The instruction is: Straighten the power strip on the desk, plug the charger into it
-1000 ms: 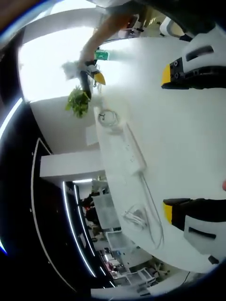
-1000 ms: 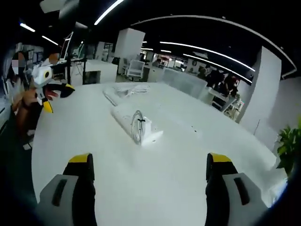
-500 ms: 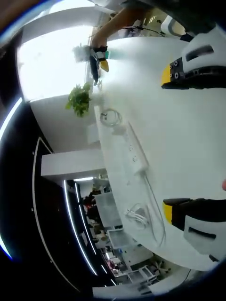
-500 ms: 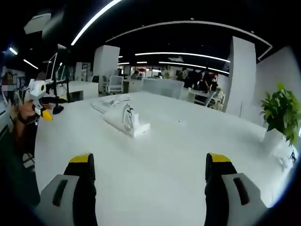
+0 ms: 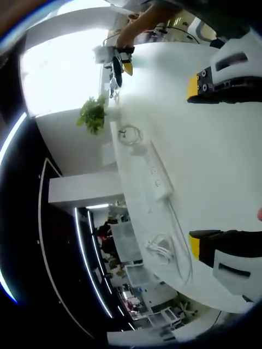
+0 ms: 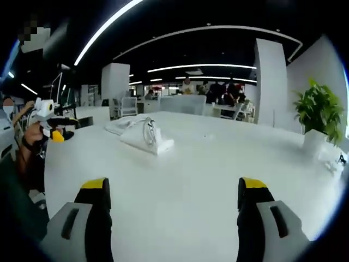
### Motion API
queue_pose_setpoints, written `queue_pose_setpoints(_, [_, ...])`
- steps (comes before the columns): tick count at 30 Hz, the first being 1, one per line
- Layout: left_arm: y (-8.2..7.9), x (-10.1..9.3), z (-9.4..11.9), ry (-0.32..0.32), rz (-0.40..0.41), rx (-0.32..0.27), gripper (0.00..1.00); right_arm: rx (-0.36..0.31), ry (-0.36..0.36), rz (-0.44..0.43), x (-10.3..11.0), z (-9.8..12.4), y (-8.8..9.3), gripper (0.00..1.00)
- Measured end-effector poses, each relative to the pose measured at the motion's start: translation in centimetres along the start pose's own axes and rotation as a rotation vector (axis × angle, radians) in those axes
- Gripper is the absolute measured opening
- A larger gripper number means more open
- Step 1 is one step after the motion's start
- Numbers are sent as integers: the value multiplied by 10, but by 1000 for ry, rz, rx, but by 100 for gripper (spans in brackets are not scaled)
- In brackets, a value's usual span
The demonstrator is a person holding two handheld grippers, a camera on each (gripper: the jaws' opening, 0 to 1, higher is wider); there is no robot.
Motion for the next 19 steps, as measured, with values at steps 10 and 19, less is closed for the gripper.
queue_pose_setpoints(10, [-1,2,1,-26,-11,1,99,11,11,-5,7,0,5,96])
queue_pose_setpoints(19, [-1,5,1,-24,6,-11,99,6,5,-3,13,2,6,96])
Point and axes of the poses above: the point that each gripper's makers call its tool centre point, and the gripper's own axes: z roughly backward along the fingers, x roughly to its left, y roughly out of its underside, the point moved 9 cm from there along z, roughly backward along the fingers, and after that the axes turned 4 degrees about z, right-handed, at the moved point
